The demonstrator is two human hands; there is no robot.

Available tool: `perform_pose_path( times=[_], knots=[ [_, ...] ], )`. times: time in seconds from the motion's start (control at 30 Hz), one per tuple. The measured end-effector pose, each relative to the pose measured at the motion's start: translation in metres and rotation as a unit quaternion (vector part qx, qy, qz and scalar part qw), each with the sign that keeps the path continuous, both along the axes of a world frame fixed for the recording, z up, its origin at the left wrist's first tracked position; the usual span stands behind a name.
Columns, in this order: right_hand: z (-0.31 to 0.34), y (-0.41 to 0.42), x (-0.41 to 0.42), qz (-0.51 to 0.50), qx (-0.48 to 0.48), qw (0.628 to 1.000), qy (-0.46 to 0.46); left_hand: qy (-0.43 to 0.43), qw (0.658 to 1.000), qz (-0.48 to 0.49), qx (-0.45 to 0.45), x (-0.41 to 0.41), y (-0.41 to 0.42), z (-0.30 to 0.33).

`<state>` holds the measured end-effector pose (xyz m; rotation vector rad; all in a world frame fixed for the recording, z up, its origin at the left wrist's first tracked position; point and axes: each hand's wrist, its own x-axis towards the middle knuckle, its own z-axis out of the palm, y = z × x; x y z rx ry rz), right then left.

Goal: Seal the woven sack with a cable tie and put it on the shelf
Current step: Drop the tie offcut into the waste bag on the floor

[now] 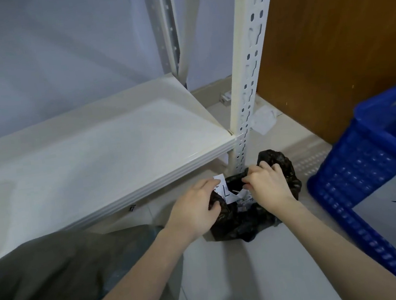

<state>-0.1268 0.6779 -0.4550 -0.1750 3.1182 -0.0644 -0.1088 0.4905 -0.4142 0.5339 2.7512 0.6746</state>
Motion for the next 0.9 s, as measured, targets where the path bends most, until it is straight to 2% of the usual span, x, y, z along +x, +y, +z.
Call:
perform_pose_path(
  times=[0.2,0.47,0.9],
  knots=[
    [0.041,0.004,0.008,-0.012,-0.081,0.996,0.033,0.026,1.0,-0.007,-0.003,0.005,-0.008,0.031],
    [0.151,-0.028,0.036,0.037,-0.158,0.981,0.108,0.11,0.994,-0.002,0.005,0.029,-0.025,0.11],
    [0.307,-0.168,0.114,0.165,-0.164,0.951,0.202,0.254,0.962,0.095,0.01,0.124,-0.173,0.241]
  ],
)
